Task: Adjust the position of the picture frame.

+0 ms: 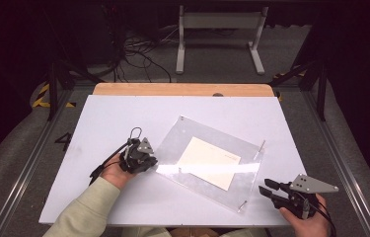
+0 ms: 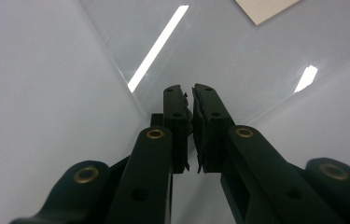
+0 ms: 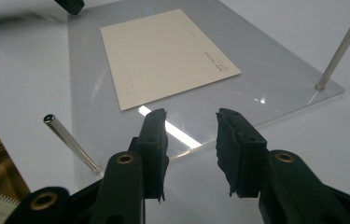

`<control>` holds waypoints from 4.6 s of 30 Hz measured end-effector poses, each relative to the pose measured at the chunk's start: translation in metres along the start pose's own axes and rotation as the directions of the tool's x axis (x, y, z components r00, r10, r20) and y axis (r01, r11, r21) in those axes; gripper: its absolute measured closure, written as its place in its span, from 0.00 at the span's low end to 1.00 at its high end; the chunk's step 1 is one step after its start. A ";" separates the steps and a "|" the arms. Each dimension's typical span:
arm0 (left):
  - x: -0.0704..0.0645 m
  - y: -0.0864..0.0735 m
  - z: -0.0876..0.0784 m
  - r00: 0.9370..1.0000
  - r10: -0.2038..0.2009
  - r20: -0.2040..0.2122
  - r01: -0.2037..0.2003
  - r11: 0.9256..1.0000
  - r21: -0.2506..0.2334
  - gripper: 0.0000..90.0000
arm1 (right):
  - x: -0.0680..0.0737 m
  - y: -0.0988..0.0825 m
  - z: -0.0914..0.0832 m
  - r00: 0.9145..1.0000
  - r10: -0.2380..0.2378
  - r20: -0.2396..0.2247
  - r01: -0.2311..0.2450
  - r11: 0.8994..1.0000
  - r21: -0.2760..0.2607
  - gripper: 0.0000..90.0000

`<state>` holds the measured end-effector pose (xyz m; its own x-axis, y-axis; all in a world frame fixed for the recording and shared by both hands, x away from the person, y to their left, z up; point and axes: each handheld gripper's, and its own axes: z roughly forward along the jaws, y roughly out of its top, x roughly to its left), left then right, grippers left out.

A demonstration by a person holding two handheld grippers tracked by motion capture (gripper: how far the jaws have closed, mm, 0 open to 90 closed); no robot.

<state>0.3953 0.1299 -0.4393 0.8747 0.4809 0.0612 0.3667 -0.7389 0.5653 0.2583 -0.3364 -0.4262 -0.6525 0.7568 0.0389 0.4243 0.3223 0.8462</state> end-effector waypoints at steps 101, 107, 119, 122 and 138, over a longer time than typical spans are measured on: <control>-0.044 0.003 0.004 0.983 0.049 0.175 -0.038 0.997 -0.065 0.93 | -0.065 0.039 0.085 0.993 0.012 0.117 -0.018 0.999 0.046 0.91; -0.066 0.011 0.007 0.964 0.099 0.247 -0.087 0.995 -0.058 0.93 | -0.072 0.036 0.078 0.990 0.039 0.139 -0.045 0.998 0.042 0.91; -0.101 0.024 0.019 0.896 0.142 0.421 -0.118 0.989 -0.083 0.96 | -0.081 0.032 0.071 0.984 0.067 0.167 -0.073 0.997 0.031 0.92; -0.130 0.030 0.025 0.891 0.242 0.384 -0.221 0.970 -0.099 1.00 | -0.082 0.031 0.071 0.985 0.064 0.160 -0.070 0.997 0.032 0.92; 0.010 0.007 -0.017 0.971 -0.212 0.107 0.236 0.910 -0.340 0.56 | -0.071 0.027 0.053 0.977 0.084 0.195 -0.092 0.995 0.028 0.86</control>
<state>0.4015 0.1373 -0.4207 0.8057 0.5736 -0.1481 0.4323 -0.3984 0.8090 0.3490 -0.3515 -0.4343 -0.4794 0.8776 0.0059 0.4997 0.2674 0.8239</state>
